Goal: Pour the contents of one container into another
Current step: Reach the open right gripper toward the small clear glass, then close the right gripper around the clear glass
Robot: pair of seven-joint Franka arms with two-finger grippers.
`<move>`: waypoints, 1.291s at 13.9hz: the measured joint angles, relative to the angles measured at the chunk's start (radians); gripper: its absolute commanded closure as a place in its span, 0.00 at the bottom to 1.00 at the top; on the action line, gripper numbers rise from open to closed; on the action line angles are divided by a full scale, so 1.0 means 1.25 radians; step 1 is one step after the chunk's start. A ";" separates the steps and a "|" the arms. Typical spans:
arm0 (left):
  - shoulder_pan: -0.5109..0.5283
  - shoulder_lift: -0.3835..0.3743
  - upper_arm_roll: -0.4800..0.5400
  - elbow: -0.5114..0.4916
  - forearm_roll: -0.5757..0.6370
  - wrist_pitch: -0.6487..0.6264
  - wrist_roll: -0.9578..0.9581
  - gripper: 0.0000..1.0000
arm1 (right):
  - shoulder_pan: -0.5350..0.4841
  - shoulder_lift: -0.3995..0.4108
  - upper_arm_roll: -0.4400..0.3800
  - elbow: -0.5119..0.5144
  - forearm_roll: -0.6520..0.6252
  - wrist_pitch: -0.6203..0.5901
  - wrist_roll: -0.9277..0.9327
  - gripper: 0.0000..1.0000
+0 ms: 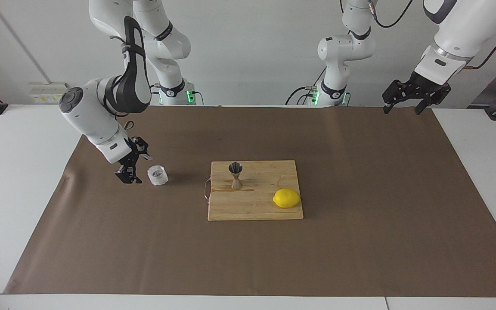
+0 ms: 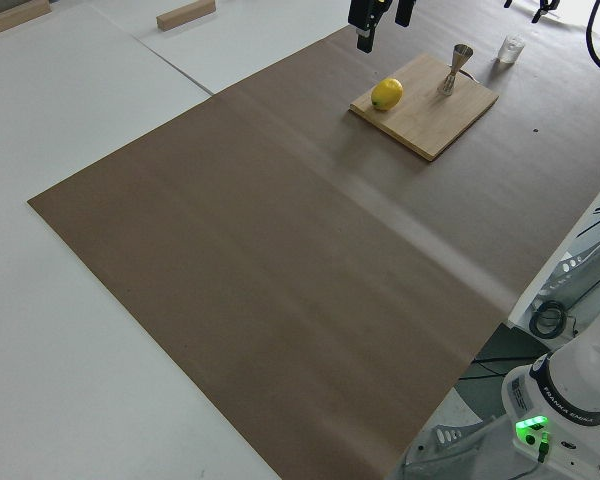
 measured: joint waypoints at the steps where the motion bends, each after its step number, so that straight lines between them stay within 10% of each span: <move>1: 0.000 0.000 0.000 -0.001 0.000 -0.001 0.000 0.00 | -0.010 0.004 0.000 -0.003 0.010 0.000 -0.029 0.00; 18: 0.001 0.000 0.005 -0.001 0.000 -0.004 -0.002 0.00 | -0.036 0.017 0.002 -0.056 0.091 0.021 -0.232 0.00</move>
